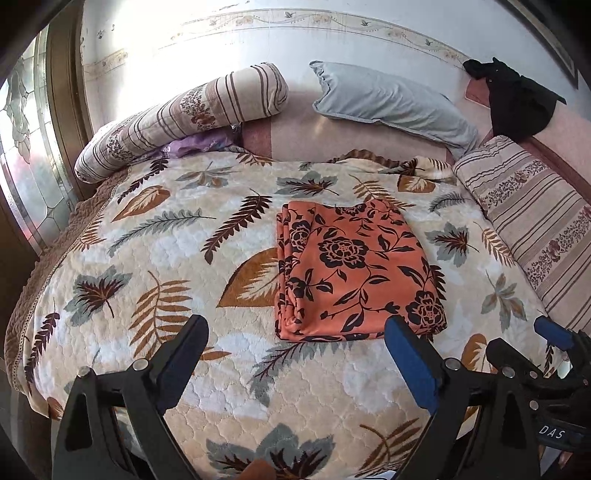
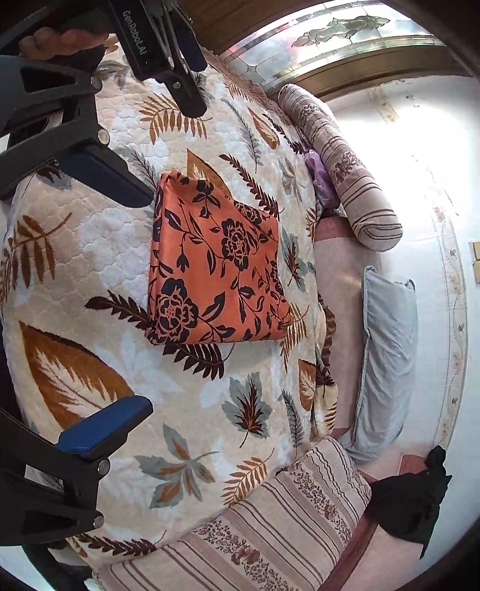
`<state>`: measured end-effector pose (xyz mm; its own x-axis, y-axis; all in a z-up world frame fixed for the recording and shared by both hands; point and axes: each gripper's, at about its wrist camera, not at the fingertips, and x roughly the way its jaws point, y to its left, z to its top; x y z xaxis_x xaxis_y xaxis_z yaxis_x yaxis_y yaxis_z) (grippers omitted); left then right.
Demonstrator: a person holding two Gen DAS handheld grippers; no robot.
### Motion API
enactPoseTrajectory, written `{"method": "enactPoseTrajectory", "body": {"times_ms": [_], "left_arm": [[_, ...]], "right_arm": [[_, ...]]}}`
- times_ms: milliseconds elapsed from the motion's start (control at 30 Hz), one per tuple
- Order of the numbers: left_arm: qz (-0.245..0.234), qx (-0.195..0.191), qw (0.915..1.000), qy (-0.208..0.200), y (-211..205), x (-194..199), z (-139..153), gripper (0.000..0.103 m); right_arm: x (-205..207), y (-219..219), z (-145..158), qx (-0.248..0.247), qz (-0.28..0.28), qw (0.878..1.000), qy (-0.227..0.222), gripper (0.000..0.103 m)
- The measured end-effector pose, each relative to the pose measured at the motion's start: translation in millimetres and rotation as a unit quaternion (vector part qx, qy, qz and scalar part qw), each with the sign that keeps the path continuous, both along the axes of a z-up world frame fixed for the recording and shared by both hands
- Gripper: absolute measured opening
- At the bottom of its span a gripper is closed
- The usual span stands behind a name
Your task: Fold small clothes
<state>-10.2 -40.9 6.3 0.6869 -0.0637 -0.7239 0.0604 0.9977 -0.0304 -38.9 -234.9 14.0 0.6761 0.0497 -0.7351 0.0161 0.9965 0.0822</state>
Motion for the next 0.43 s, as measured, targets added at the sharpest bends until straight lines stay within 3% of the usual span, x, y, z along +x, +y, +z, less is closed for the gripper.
{"method": "enactPoseTrajectory", "body": {"times_ms": [433], "left_arm": [[-0.014,0.004,0.9999,-0.005,-5.2,15.0,-3.1,0.096]], "right_arm": [[19.6,6.4,2.5,-0.004,0.001,1.000,-0.003,0.103]]}}
